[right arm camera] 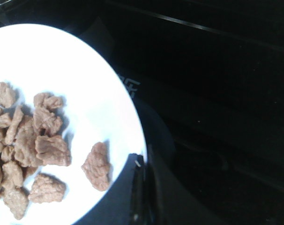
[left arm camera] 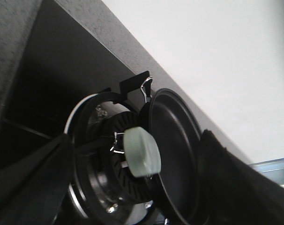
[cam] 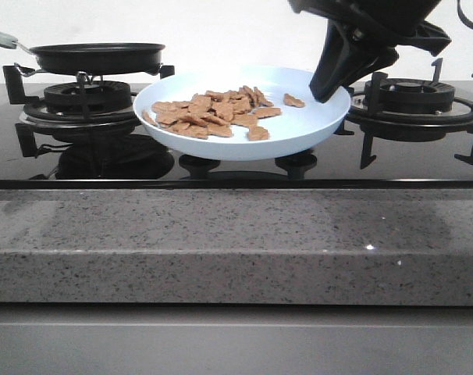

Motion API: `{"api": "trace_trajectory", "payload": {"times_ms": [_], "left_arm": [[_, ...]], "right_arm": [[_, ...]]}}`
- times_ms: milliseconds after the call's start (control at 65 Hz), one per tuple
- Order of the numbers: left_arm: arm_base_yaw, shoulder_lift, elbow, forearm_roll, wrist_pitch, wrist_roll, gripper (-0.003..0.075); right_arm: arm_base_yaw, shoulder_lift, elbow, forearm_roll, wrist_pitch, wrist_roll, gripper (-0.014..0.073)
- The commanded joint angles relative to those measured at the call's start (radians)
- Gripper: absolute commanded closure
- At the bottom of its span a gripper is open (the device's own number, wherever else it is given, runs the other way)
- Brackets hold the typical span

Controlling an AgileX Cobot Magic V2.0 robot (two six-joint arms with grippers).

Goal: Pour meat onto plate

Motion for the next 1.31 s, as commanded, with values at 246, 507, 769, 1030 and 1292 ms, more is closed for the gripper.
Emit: {"api": "trace_trajectory", "payload": {"times_ms": [246, 507, 769, 1030, 1292], "left_arm": [[-0.051, -0.317, -0.034, 0.327, -0.07, -0.096, 0.019], [-0.308, -0.533, 0.016, 0.853, -0.193, -0.361, 0.0239], [-0.505, -0.735, 0.204, 1.151, -0.239, -0.561, 0.0239], [-0.553, -0.905, 0.402, 1.186, -0.239, -0.583, 0.0239], [-0.553, -1.004, 0.467, 1.27, -0.233, -0.619, 0.0239]], "right_arm": [[0.002, -0.04, -0.023, 0.021, -0.045, -0.01, 0.0712], [0.002, -0.04, -0.023, 0.021, -0.045, -0.01, 0.0712], [0.002, -0.04, -0.023, 0.021, -0.045, -0.01, 0.0712], [0.002, -0.04, -0.023, 0.021, -0.045, -0.01, 0.0712], [0.002, -0.04, -0.023, 0.021, -0.045, -0.01, 0.0712]]}}
